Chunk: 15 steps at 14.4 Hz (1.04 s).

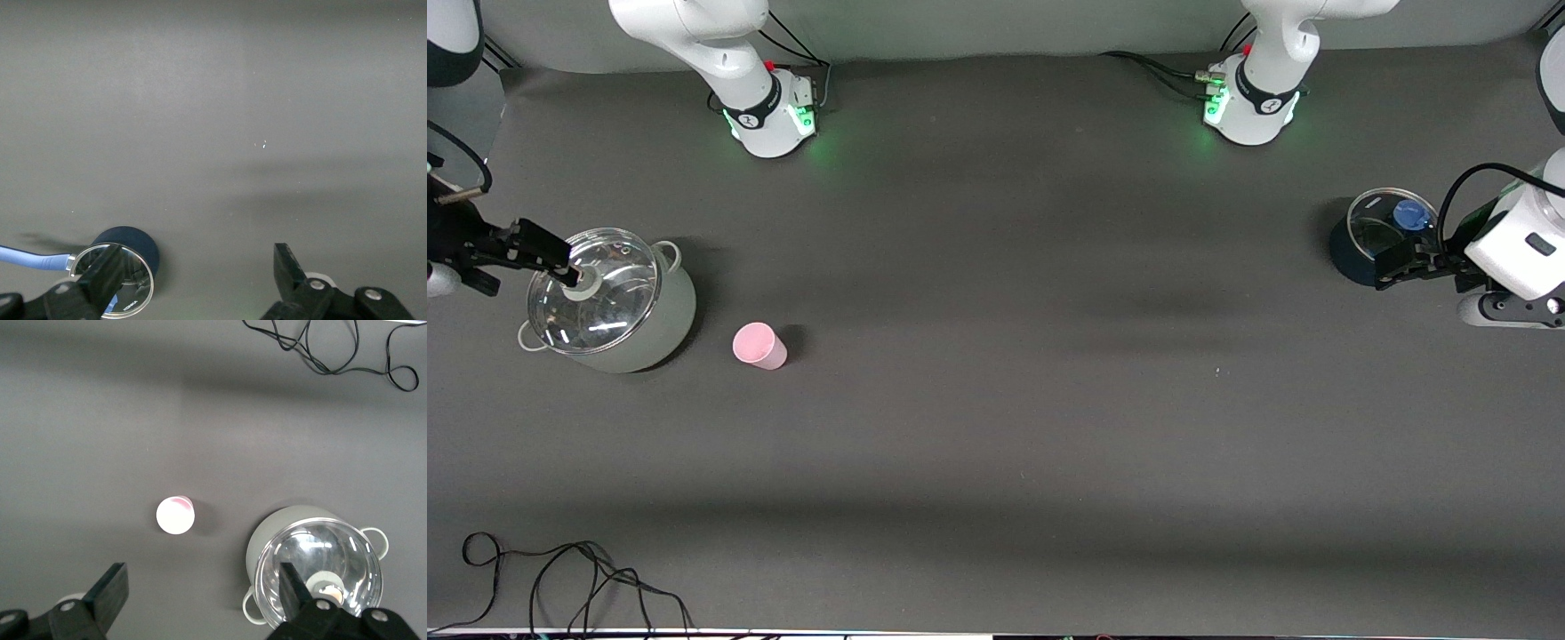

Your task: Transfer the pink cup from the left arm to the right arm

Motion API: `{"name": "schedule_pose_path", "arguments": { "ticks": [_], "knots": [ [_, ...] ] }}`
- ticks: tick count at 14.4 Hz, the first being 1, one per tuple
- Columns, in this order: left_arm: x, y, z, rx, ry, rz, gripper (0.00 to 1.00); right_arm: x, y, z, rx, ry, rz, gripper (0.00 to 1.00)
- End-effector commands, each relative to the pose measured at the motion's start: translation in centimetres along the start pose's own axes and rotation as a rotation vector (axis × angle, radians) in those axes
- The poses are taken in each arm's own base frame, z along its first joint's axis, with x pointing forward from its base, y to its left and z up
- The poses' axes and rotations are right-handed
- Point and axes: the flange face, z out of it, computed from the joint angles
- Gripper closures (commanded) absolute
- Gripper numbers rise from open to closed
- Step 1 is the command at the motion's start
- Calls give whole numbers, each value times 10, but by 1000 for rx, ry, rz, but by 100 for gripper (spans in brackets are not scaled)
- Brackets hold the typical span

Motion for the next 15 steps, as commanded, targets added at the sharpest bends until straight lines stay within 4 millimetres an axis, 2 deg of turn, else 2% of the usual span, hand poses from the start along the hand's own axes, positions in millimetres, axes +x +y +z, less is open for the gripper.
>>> {"name": "schedule_pose_path", "arguments": {
  "ticks": [1, 3, 15],
  "knots": [
    [2, 1, -4, -3, 8, 11, 0, 7, -3, -4, -2, -12, 3, 0],
    [2, 2, -4, -3, 10, 14, 0, 1, -2, -2, 2, -58, 8, 0],
    [4, 2, -6, -3, 18, 14, 0, -6, 2, -2, 4, -106, 3, 0]
  ]
}}
